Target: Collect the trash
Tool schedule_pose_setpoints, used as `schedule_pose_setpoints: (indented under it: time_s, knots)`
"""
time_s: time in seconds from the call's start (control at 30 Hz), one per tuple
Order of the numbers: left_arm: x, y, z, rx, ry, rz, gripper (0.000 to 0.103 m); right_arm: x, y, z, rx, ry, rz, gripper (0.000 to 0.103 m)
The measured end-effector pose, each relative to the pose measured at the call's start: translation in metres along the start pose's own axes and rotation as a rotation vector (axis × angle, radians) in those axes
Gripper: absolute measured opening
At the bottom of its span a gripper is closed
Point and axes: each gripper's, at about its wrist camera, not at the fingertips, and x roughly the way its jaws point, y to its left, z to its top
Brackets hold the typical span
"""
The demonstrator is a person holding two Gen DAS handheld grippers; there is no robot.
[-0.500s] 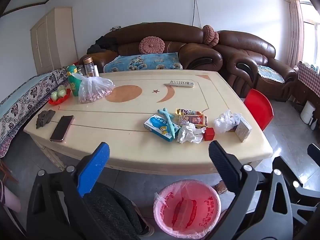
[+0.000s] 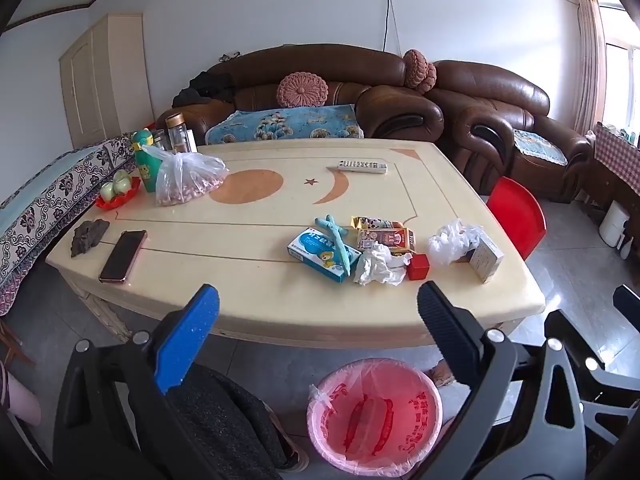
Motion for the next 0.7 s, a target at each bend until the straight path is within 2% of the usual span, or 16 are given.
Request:
schedule_pose_setpoints:
  time_s: [0.4,0.7]
  knots:
    - [0.005,0.003,0.006,-0.013,0.025,-0.007,0.097,0.001,-0.001,-0.001,0.001,-0.001,-0.002,0.097]
    - [0.006,-0.002,0.004,0.004,0.035,0.014,0.097,0.001,0.0,0.0,0.001,0.0,-0.002,0.097]
